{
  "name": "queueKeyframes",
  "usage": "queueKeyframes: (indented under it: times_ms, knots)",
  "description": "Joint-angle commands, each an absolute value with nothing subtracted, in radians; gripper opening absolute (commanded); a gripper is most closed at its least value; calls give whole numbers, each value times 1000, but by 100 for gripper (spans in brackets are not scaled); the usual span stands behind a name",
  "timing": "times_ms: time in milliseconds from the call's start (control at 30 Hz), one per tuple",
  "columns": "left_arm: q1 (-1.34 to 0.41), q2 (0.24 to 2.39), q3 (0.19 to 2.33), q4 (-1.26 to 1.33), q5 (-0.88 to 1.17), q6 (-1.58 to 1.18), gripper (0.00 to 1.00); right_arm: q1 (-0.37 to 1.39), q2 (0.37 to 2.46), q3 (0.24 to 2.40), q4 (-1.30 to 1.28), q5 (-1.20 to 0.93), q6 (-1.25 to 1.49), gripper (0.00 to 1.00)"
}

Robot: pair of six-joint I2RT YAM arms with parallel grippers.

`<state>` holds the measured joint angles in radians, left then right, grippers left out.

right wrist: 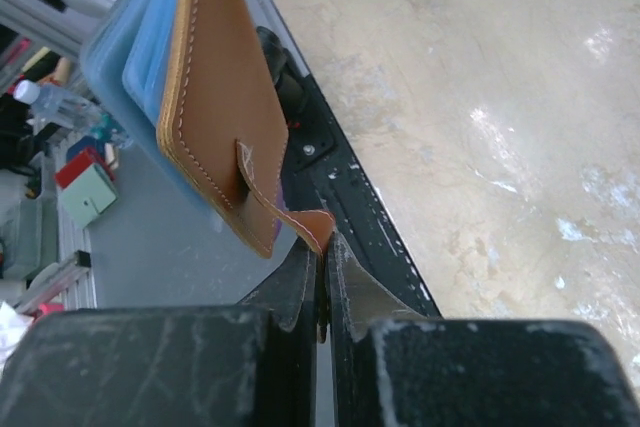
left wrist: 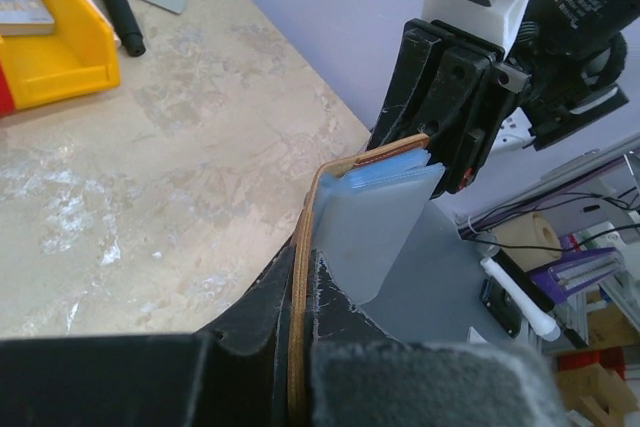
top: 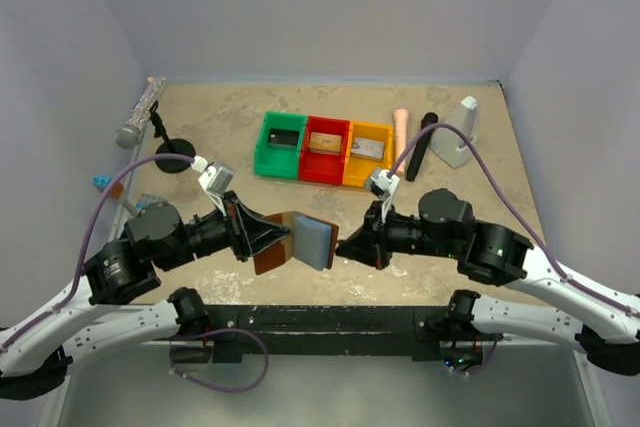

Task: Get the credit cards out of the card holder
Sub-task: Open the card holder, then remove the credit card from the card holder.

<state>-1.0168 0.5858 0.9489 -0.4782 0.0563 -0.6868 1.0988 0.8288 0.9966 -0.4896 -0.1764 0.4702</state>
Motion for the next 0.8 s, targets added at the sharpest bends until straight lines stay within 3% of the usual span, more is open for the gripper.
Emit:
queueKeyframes:
  times_ms: [0, 67, 167, 233, 333, 767]
  knots:
    - [-1015, 580, 934, -377, 132, -676, 0, 1092, 776, 956, -342, -299, 433, 0]
    - [-1015, 591, 933, -373, 144, -680, 0, 1094, 781, 962, -348, -307, 431, 3]
    - [-1015, 592, 931, -380, 140, -681, 0, 1092, 782, 974, -396, -256, 433, 44]
    - [-1015, 591, 934, -388, 135, -681, 0, 1092, 772, 977, -419, -217, 431, 60]
    - [-1015, 592, 946, -420, 107, -678, 0, 1088, 743, 983, -466, -169, 420, 66]
    - [-1015, 640, 1003, -598, -112, -684, 0, 1088, 649, 1100, -640, -104, 377, 67]
